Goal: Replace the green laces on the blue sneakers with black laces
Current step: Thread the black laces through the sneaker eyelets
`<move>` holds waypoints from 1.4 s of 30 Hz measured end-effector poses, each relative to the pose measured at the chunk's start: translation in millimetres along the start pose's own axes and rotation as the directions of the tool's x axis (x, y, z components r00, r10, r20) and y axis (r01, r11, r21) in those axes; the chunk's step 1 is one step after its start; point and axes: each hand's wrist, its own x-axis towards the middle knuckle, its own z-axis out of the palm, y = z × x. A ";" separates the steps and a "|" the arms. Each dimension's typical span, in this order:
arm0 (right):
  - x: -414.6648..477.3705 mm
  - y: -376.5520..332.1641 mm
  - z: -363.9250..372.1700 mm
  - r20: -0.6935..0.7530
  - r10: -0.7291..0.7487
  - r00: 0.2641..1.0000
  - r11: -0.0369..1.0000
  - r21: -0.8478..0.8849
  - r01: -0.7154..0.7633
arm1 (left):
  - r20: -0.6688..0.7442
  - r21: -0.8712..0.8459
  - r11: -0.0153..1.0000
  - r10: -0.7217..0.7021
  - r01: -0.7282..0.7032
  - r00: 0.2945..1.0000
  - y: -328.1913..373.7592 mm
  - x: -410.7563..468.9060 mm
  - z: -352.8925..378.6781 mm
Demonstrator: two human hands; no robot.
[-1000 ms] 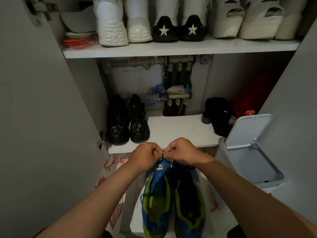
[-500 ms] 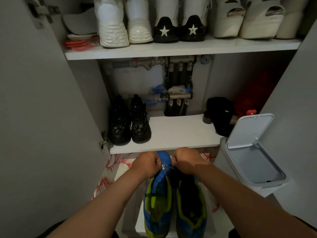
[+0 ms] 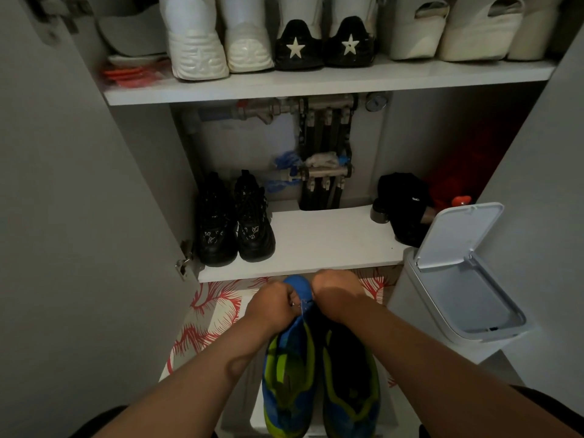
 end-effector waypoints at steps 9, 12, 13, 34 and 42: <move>2.2 3.3 3.2 -0.009 -0.108 0.994 0.993 -0.037 0.108 | -0.001 -0.060 0.998 -0.013 0.013 1.000 -1.8 0.4 1.8; 3.9 -1.5 6.0 0.008 -0.100 0.995 0.994 -0.031 0.100 | -0.002 -0.052 0.998 -0.031 0.031 1.000 -1.6 0.7 1.3; 5.2 -3.8 7.5 0.021 -0.081 0.996 0.996 -0.023 0.082 | -0.004 -0.054 0.998 -0.036 0.036 0.999 -1.7 0.9 1.5; 11.8 -4.3 1.7 0.234 0.221 0.947 0.871 0.390 -0.300 | -0.015 -0.068 0.994 -0.089 0.088 0.996 -1.6 4.9 5.6; 12.8 -4.3 7.5 0.222 0.310 0.924 0.824 0.423 -0.378 | 0.073 -0.008 1.000 -0.008 0.009 0.997 -3.6 8.4 2.9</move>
